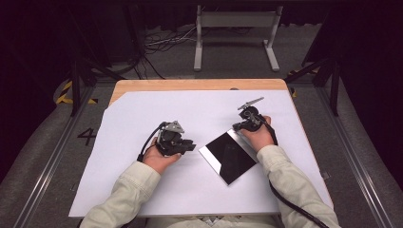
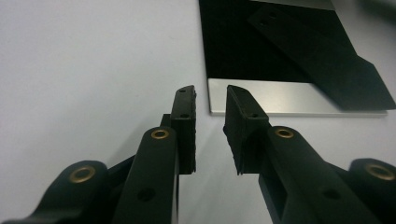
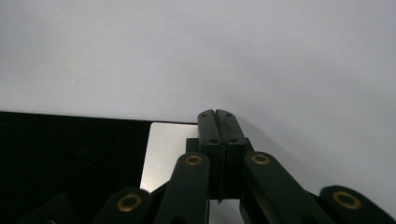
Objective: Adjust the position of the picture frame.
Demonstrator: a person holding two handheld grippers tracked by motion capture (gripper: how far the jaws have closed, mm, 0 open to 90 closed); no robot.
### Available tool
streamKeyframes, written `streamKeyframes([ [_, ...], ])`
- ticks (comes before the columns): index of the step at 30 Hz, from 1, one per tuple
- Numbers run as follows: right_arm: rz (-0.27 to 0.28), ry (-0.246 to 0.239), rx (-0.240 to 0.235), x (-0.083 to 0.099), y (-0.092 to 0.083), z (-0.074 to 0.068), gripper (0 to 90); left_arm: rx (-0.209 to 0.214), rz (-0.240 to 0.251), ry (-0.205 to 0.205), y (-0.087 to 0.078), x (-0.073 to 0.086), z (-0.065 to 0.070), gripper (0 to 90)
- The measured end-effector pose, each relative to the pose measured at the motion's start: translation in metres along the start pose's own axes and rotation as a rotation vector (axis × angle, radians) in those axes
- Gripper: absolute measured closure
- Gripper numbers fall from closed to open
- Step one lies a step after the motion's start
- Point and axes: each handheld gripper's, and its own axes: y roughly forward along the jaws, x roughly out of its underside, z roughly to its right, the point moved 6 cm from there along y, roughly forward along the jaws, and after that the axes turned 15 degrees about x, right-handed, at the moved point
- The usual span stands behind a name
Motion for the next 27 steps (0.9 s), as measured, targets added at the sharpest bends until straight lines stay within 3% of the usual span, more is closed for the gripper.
streamKeyframes([
  [13, 0.011, -0.077, -0.078, -0.009, 0.003, -0.033, 90.0, 0.001, -0.006, 0.008, 0.001, 0.000, -0.001, 74.0],
  [15, 0.007, -0.097, -0.113, -0.010, 0.003, -0.039, 90.0, 0.000, -0.008, 0.010, 0.001, 0.000, -0.001, 74.0],
  [19, 0.006, -0.143, -0.132, -0.011, 0.002, -0.051, 90.0, -0.001, -0.005, -0.001, 0.001, 0.001, -0.001, 73.9],
  [25, 0.037, -0.172, -0.115, -0.013, -0.001, -0.057, 90.0, -0.002, -0.005, 0.002, 0.000, 0.001, -0.001, 73.8],
  [27, 0.074, -0.188, -0.116, -0.012, -0.009, -0.060, 90.0, -0.005, -0.004, 0.004, -0.001, 0.001, -0.001, 73.7],
])
